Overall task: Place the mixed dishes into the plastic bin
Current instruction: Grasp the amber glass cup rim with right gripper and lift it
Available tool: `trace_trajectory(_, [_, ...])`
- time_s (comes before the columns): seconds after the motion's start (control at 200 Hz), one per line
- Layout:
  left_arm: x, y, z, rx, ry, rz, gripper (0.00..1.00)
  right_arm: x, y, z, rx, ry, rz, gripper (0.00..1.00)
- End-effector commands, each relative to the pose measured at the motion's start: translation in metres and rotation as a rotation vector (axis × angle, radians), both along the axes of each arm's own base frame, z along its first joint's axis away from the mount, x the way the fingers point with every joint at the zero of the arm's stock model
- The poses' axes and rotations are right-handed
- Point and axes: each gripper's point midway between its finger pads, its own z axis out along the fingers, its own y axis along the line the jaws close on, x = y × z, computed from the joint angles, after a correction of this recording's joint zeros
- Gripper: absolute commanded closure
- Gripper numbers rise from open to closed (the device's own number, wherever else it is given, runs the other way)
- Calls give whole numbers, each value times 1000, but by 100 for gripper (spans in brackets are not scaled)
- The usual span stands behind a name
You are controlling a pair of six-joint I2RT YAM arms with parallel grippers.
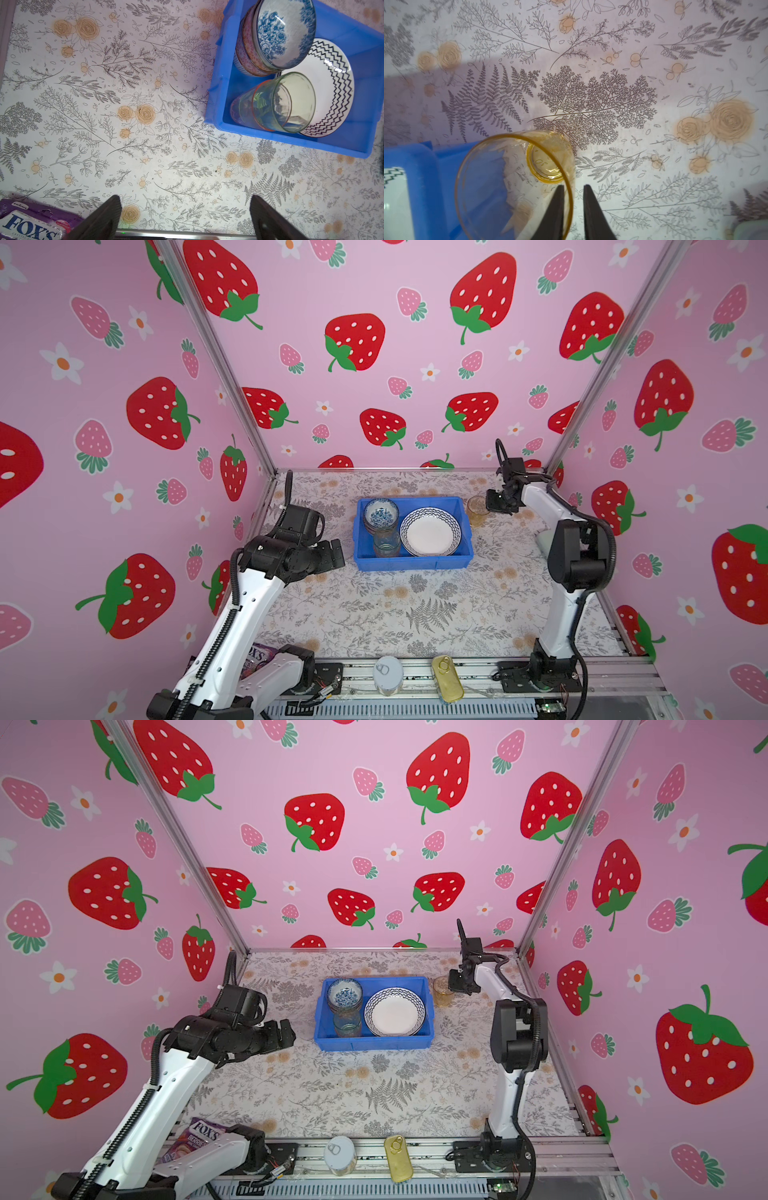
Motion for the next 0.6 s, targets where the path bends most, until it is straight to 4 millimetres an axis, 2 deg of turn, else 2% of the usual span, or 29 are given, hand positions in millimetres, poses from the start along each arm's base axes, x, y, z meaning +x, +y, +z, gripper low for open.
trace_trajectory(0.0, [-3, 2, -2, 5, 4, -6, 1, -1, -2, -12, 2, 31, 7, 88])
trace_trajectory(0.14, [-4, 3, -4, 5, 10, -4, 1, 0, 0, -14, 4, 34, 13, 87])
trace_trajectory(0.28, [-5, 4, -4, 6, 9, -2, 1, 0, 1, -12, 5, 32, 17, 92])
trace_trajectory(0.42, [-4, 4, -5, 2, 9, -1, 1, -1, -1, -4, -8, 22, 18, 99])
trace_trajectory(0.59, [-1, 2, -5, -8, 4, -9, 1, -8, -3, 13, -29, 13, 24, 100])
